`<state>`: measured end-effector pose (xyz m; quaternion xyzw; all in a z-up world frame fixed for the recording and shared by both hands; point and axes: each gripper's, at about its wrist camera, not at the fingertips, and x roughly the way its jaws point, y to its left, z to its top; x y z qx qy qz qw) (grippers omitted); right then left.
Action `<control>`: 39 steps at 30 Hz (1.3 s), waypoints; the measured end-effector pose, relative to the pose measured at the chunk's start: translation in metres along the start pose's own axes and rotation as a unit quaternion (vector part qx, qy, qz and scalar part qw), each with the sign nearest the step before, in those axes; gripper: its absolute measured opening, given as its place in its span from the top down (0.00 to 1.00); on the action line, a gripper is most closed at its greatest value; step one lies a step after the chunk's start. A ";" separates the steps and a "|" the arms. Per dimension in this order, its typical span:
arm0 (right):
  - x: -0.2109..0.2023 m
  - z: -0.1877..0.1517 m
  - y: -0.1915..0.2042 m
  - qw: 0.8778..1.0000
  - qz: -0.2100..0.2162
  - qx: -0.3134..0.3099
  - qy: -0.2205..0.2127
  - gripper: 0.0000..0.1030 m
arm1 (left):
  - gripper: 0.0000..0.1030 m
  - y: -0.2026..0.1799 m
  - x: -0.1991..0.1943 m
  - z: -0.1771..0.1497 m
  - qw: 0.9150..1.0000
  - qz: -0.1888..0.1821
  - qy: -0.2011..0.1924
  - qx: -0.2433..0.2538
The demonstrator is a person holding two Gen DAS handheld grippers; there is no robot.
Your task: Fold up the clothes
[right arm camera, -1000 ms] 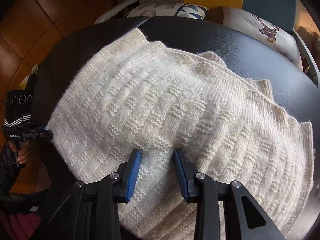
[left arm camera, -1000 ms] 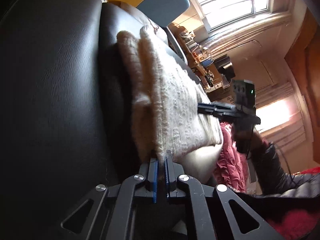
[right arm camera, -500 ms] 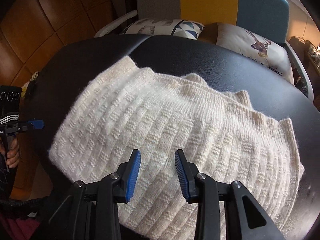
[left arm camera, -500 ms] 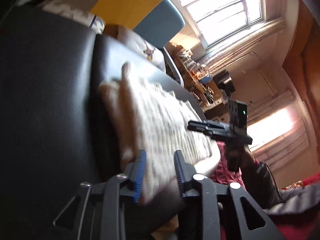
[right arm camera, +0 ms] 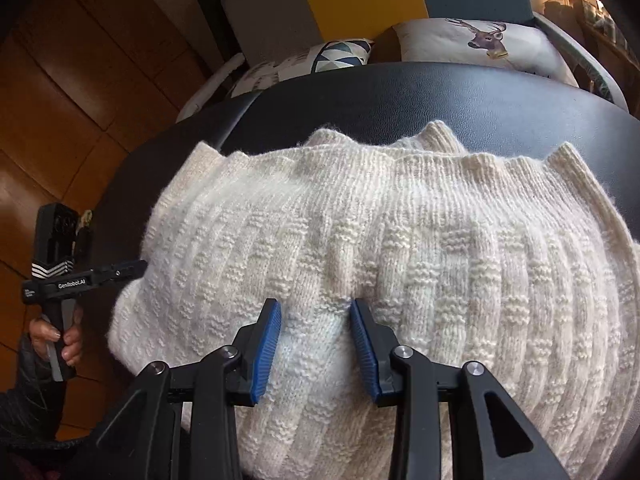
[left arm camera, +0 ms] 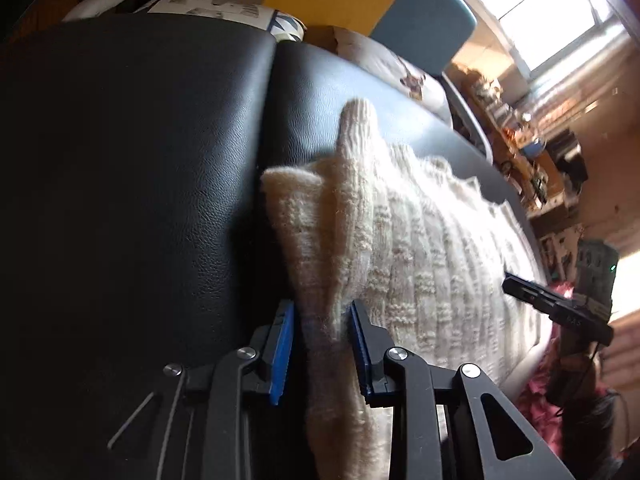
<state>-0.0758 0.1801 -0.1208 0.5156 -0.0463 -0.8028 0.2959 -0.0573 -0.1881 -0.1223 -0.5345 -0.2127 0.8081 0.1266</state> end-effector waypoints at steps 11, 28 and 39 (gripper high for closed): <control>-0.055 0.014 -0.081 0.999 -0.040 -0.022 0.010 0.65 | 0.30 0.020 -0.004 0.016 0.996 -0.047 0.009 -0.071; -0.043 -0.043 -0.117 0.999 -0.015 0.039 0.026 0.64 | 0.19 0.007 0.011 0.019 0.996 -0.066 0.047 -0.037; -0.049 -0.052 -0.114 0.999 -0.020 0.048 0.017 0.64 | 0.65 0.003 0.011 0.029 0.998 -0.047 0.037 -0.014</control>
